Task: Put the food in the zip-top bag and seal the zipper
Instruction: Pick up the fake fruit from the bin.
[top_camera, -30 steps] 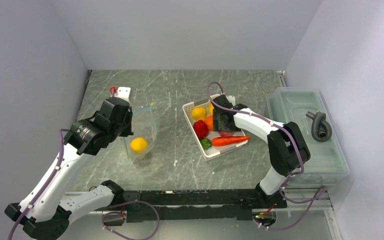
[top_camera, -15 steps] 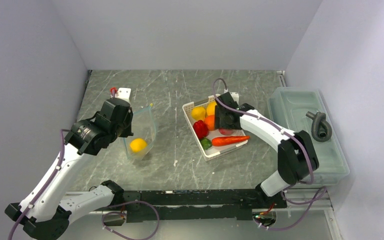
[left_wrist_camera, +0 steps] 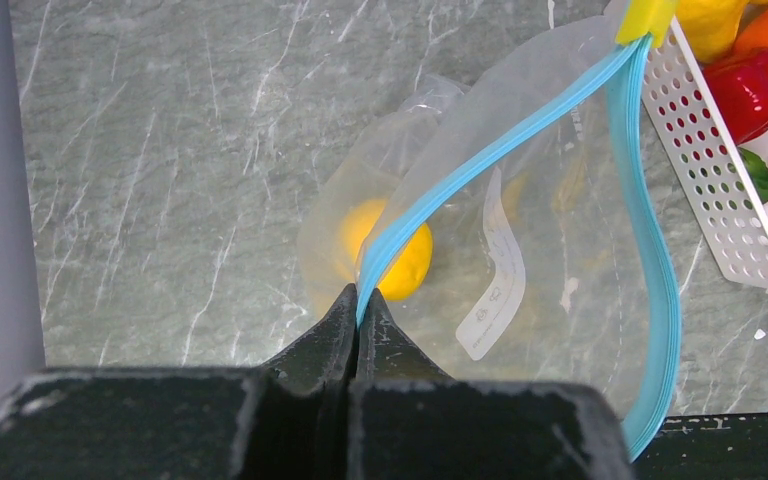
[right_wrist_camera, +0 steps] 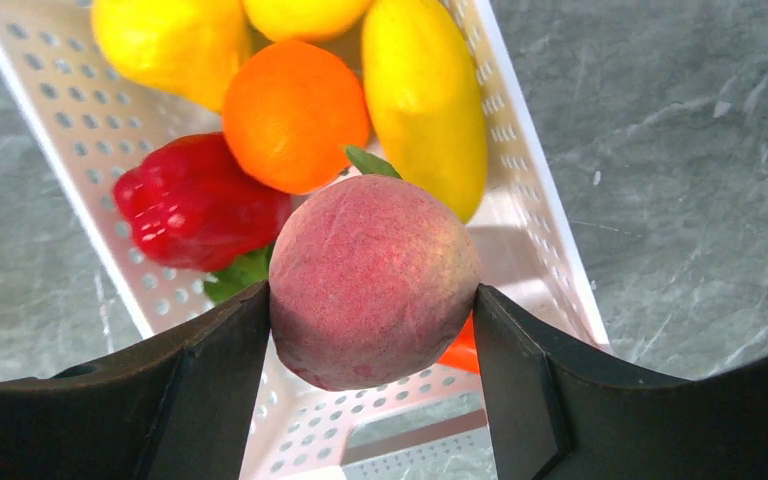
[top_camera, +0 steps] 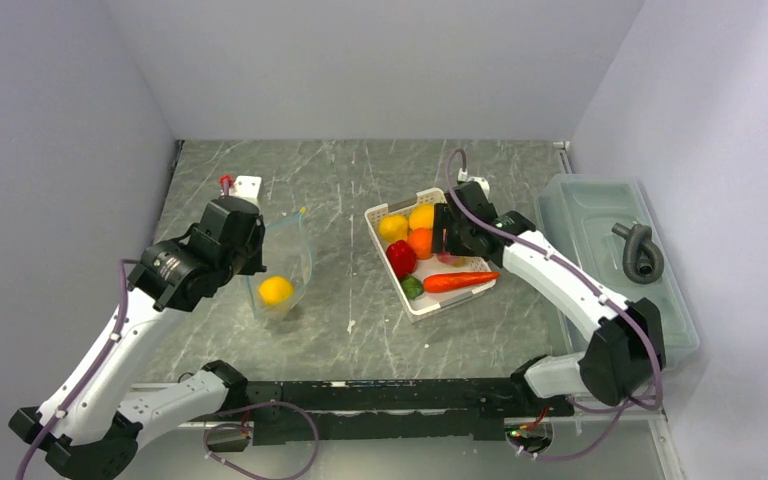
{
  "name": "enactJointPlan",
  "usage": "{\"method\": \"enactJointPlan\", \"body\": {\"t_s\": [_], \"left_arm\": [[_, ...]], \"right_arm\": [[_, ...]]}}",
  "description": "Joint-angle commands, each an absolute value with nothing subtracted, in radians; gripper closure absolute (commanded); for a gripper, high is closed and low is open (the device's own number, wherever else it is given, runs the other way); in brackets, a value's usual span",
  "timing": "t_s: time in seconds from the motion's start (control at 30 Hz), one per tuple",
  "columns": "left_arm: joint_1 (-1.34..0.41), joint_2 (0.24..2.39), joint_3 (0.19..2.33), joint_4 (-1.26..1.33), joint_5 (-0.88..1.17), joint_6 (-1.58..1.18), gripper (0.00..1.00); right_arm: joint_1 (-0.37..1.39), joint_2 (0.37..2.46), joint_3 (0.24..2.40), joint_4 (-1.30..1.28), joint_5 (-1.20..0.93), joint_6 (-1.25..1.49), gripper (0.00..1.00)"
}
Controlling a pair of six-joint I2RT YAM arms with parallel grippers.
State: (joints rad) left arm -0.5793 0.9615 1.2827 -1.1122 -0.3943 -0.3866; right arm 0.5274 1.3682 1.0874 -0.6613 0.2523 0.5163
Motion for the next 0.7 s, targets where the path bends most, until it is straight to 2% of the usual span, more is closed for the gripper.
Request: {"method": "enactJointPlan", "body": {"t_s": [0.0, 0.4, 0.67], "left_arm": [[-0.578, 0.939, 1.298, -1.109, -0.401, -0.390, 1.00], [-0.578, 0.942, 1.309, -1.120, -0.390, -0.388, 1.00], [-0.578, 0.940, 1.315, -1.124, -0.379, -0.385, 1.00]], "right_arm": [[0.561, 1.272, 1.130, -0.657, 0.197, 0.533, 0.54], [0.771, 1.217, 1.314, -0.680, 0.212, 0.542, 0.57], [0.870, 1.192, 1.366, -0.532, 0.079, 0.553, 0.57]]}}
